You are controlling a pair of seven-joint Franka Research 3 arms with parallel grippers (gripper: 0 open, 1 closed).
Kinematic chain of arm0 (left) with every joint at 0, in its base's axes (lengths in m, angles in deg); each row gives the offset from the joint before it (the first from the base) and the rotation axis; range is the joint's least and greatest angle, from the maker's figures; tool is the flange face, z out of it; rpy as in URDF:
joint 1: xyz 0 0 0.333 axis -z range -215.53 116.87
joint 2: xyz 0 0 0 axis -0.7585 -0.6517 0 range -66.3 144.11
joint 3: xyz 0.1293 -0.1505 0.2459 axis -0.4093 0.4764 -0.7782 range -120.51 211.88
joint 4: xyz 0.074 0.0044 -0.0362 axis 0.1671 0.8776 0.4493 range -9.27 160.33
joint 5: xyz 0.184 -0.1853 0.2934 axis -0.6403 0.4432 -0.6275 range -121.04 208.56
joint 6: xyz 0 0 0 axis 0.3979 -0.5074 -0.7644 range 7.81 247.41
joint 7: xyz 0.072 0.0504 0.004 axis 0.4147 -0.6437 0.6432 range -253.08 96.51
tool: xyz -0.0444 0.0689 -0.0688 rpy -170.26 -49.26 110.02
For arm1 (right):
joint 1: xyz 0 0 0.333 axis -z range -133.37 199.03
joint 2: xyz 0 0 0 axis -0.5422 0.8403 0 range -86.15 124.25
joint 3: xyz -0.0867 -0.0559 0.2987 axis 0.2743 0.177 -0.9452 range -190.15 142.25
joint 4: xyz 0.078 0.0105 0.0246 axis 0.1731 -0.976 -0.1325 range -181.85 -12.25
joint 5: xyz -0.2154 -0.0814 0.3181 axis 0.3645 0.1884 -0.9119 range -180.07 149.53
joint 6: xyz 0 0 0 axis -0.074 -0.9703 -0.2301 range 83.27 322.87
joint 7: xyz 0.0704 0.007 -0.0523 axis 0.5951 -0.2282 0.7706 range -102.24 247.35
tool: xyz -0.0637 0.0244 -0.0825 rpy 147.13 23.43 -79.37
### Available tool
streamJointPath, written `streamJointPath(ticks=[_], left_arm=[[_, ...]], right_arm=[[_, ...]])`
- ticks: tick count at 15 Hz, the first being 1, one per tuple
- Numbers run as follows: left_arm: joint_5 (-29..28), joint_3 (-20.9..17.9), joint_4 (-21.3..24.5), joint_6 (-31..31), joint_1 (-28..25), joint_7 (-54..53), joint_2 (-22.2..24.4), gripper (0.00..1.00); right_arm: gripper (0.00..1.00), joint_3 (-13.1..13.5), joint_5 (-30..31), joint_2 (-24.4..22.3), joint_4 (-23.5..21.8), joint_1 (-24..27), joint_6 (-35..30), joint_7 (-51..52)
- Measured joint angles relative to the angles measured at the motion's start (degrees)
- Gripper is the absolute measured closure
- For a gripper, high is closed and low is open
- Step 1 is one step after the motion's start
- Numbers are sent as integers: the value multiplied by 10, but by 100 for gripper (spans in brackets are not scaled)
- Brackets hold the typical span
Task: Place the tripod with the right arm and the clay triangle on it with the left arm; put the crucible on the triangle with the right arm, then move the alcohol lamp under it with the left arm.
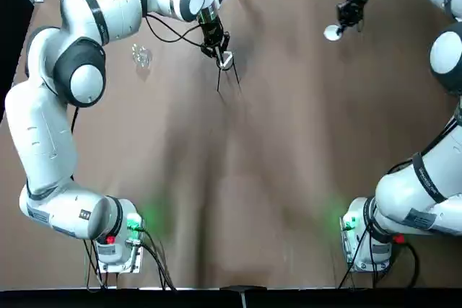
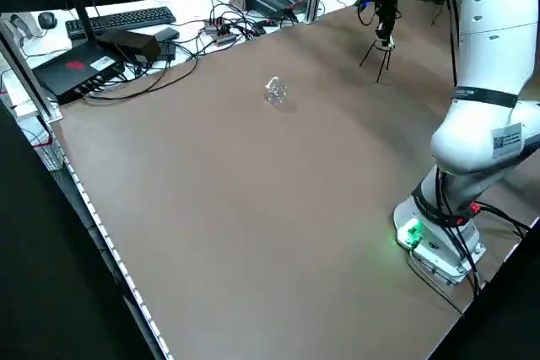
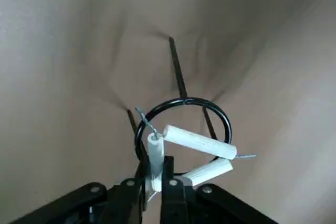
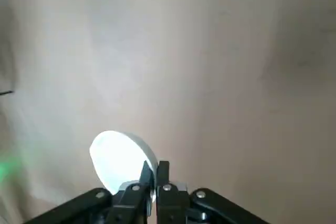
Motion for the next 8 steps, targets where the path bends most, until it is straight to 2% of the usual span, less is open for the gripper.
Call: streamJointPath(ticks=[3, 8], left_arm=[[0, -2, 0, 0, 0, 0, -1, 88], [0, -8, 0, 4, 3, 0, -6, 88]], right_arm=[[95, -22, -2, -7, 4, -34, 3, -77], [95, -57, -7, -14, 9, -57, 4, -151]])
